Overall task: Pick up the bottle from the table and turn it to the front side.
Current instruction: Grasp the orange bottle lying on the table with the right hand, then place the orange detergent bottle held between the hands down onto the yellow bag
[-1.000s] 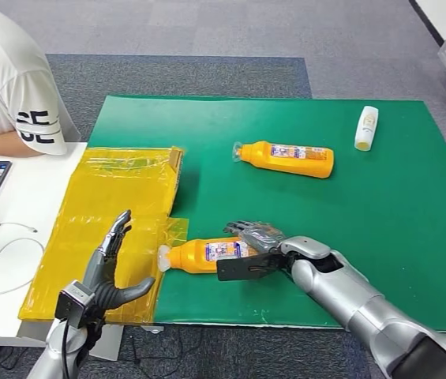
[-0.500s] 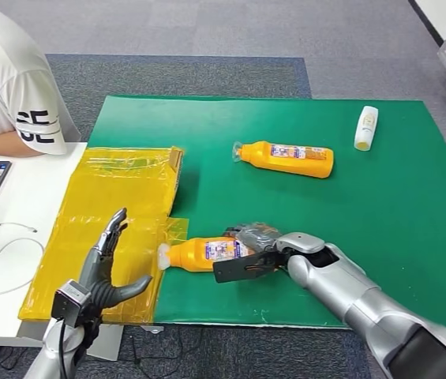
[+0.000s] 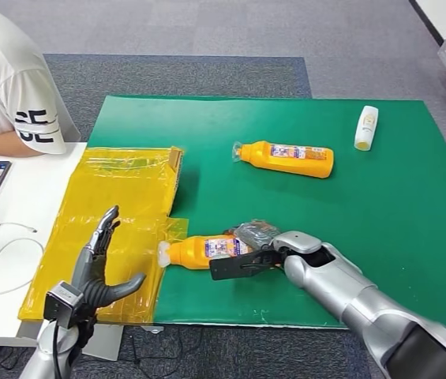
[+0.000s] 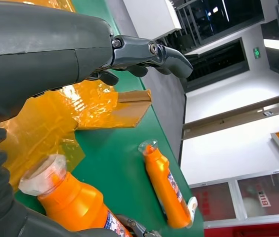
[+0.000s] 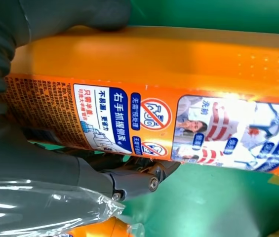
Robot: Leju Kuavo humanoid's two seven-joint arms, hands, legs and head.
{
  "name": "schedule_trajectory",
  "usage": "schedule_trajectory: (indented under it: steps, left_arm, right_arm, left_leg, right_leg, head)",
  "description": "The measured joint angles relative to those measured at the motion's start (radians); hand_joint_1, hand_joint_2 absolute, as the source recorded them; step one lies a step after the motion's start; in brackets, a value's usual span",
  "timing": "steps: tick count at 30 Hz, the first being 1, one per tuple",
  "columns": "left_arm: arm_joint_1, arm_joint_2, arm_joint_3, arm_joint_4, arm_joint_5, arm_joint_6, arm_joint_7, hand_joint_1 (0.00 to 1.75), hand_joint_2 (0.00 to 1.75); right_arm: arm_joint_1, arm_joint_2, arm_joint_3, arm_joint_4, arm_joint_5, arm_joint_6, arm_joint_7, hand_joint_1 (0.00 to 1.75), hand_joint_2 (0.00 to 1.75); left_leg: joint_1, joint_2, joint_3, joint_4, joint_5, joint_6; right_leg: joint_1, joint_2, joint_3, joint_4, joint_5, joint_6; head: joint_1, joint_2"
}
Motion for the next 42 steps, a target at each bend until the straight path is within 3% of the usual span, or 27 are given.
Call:
schedule_trajectory:
  steps: [4,8,15,22,30,34,36,39,42]
  left_arm:
    - [0.001,0.000,0.001,-0.005,-0.002,-0.002,0.000,0.00,1.75]
    - [0.001,0.000,0.001,-0.008,-0.003,-0.002,0.000,0.00,1.75]
    - [0.012,-0.001,0.001,-0.011,-0.003,-0.002,0.000,0.00,1.75]
    - [0.038,-0.010,0.001,-0.016,-0.006,-0.004,0.000,0.00,1.75]
    - [0.041,-0.020,0.001,0.001,0.006,-0.029,0.001,0.00,1.75]
    - [-0.002,-0.013,-0.011,0.069,0.061,-0.140,-0.006,0.00,1.75]
    - [-0.047,-0.001,-0.031,0.126,0.130,-0.252,-0.010,0.00,1.75]
    - [-0.120,0.038,-0.078,0.198,0.240,-0.443,-0.011,0.00,1.75]
    - [-0.179,0.085,-0.128,0.249,0.283,-0.556,-0.011,0.00,1.75]
  right_arm:
    - [0.041,-0.011,-0.045,-0.008,-0.088,-0.062,-0.049,1.75,1.75]
    - [0.145,-0.032,-0.189,-0.056,-0.232,-0.110,-0.166,1.75,1.75]
    - [0.348,-0.035,-0.474,-0.175,-0.364,-0.049,-0.291,1.75,1.75]
    - [0.509,-0.013,-0.668,-0.311,-0.428,0.028,-0.310,1.75,1.75]
    - [0.573,0.010,-0.736,-0.382,-0.436,0.081,-0.327,1.75,1.75]
    - [0.563,0.017,-0.730,-0.393,-0.436,0.130,-0.360,1.75,1.75]
    - [0.542,0.021,-0.705,-0.394,-0.435,0.146,-0.373,1.75,1.75]
    - [0.497,0.025,-0.647,-0.397,-0.435,0.159,-0.385,1.75,1.75]
    - [0.456,0.027,-0.588,-0.407,-0.432,0.163,-0.388,1.75,1.75]
  left_leg:
    - [0.000,0.000,0.000,0.000,0.000,0.000]
    - [0.000,0.000,0.000,0.000,-0.001,0.001]
    - [0.000,0.000,-0.001,0.000,-0.002,0.001]
    - [0.000,0.000,-0.002,0.000,-0.003,0.001]
    - [0.000,0.000,-0.002,0.000,-0.003,0.001]
    - [0.000,0.000,-0.002,0.000,-0.002,0.001]
    - [0.000,0.000,-0.002,0.000,-0.002,0.001]
    - [0.000,0.000,-0.002,0.000,0.000,0.000]
    - [0.000,0.000,-0.002,0.000,0.001,-0.001]
  right_leg:
    - [0.000,0.000,0.000,0.000,0.000,0.000]
    - [0.000,0.000,0.000,0.000,0.000,0.000]
    - [0.000,0.000,0.000,0.000,-0.002,0.000]
    - [0.000,0.000,-0.001,0.000,-0.003,0.000]
    - [0.000,0.000,-0.001,0.000,-0.003,0.000]
    - [0.000,0.000,-0.001,0.000,-0.002,0.000]
    - [0.000,0.000,-0.001,0.000,-0.002,0.000]
    - [0.000,0.000,-0.001,0.000,-0.001,-0.001]
    - [0.000,0.000,-0.002,0.001,0.000,-0.001]
  head:
    - [0.000,0.000]
    - [0.000,0.000]
    - [0.000,0.000]
    - [0.000,0.000]
    - [0.000,0.000]
    - [0.000,0.000]
    - [0.000,0.000]
    - [0.000,0.000]
    - [0.000,0.000]
